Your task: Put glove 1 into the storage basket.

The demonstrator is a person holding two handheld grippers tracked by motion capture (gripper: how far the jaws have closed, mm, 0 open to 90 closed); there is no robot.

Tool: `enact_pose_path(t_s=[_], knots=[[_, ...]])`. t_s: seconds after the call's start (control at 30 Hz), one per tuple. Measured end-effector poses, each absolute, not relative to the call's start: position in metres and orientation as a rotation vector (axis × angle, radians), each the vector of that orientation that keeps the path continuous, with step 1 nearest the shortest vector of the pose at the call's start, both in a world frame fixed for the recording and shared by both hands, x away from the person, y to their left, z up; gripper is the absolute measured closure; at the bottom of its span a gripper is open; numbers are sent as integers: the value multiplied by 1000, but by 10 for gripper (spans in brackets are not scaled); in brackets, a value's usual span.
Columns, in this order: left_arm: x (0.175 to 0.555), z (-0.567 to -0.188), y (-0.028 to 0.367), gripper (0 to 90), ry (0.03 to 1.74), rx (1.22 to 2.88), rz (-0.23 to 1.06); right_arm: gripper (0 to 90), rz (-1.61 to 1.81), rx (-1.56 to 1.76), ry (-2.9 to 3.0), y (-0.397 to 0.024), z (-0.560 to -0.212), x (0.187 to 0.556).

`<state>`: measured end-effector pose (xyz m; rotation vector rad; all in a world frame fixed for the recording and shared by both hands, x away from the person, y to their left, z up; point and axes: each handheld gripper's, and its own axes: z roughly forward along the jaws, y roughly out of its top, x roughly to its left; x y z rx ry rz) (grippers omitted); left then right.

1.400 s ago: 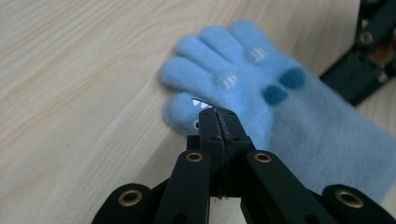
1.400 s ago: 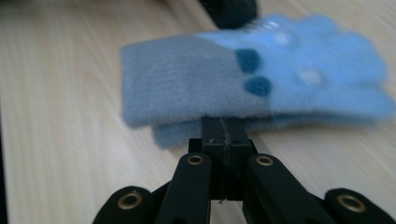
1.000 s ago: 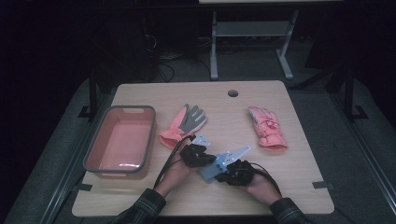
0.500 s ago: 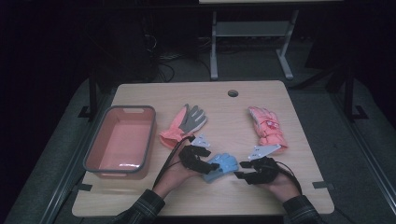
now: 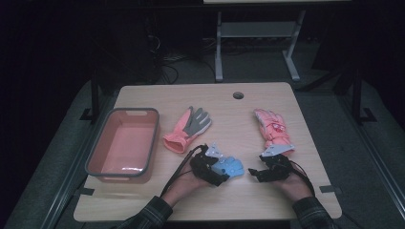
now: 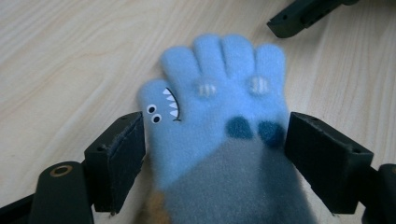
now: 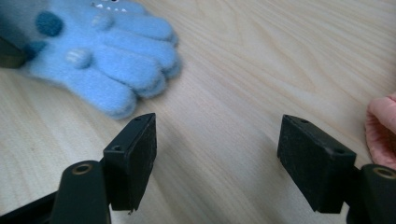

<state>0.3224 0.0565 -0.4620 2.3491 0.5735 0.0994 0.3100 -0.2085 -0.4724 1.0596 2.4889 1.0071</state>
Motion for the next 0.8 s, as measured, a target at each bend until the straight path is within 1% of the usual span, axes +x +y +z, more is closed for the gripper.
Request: enact_pose_path(t_s=[0.13,0.27,0.37,0.47,0.63,0.67,0.8], knots=[[319,-465,52,211,548,2390,131,254,1010,1068,2475,-209,-474,312],[317,-465,51,231,531,2414,157,197,1024,1081,2455,-210,-477,313],[315,-465,52,282,524,2413,177,161,1033,1088,2443,-210,-479,313],[315,-463,54,378,516,2415,173,138,1053,1078,2431,-209,-481,313],[320,-460,60,596,515,2426,159,136,1062,1072,2426,-209,-482,313],[320,-459,61,627,522,2425,152,135,1062,1073,2426,-209,-482,313],[322,-457,63,682,520,2438,142,130,1062,1072,2429,-209,-482,313]])
